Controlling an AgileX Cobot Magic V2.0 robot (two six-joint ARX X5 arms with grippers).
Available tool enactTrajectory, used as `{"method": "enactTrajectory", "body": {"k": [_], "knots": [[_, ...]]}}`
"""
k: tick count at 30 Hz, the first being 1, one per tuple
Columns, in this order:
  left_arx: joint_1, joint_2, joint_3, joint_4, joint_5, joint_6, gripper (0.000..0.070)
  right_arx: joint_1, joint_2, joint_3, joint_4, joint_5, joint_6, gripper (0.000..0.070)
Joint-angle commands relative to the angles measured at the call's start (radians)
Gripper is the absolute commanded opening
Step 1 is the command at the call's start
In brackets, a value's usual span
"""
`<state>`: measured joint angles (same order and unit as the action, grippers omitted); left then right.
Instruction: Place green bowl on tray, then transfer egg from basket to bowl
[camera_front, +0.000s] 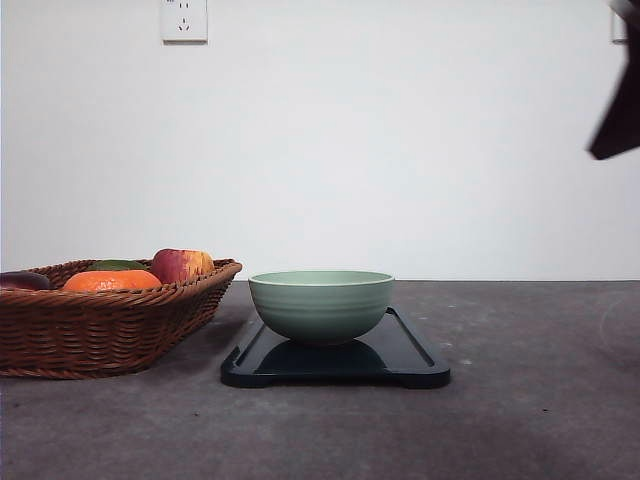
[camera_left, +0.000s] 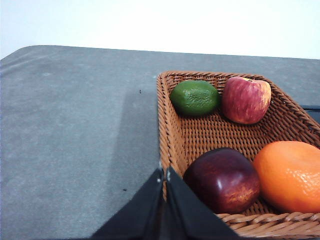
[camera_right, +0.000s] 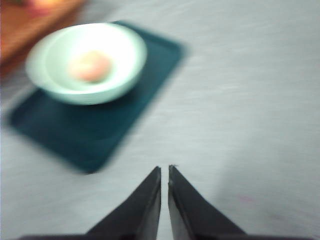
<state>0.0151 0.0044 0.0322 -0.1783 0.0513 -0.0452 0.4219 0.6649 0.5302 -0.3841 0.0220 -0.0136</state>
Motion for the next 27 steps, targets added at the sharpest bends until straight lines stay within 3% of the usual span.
{"method": "enactTrajectory", "body": {"k": [1,7,13,19,27], "knots": [[0.000,-0.001,-0.019,-0.003,0.001,0.000,0.0000,-0.042,-0.043,-0.059,0.055,0.010,-0.033,0.0017],[0.000,-0.001,-0.019,-0.003,0.001,0.000,0.0000,-0.234,-0.276,-0.319,0.261,0.007,-0.028,0.0017],[0.000,-0.001,-0.019,-0.003,0.001,0.000,0.0000,-0.348,-0.484,-0.485,0.335,0.005,-0.020,0.0017],[0.000,-0.001,-0.019,-0.005,0.001,0.000,0.0000,-0.381,-0.664,-0.518,0.233,0.021,-0.022,0.0017],[0.000,-0.001,-0.019,-0.006,0.001,0.000,0.0000,-0.381,-0.661,-0.518,0.242,0.032,-0.021,0.0017]]}}
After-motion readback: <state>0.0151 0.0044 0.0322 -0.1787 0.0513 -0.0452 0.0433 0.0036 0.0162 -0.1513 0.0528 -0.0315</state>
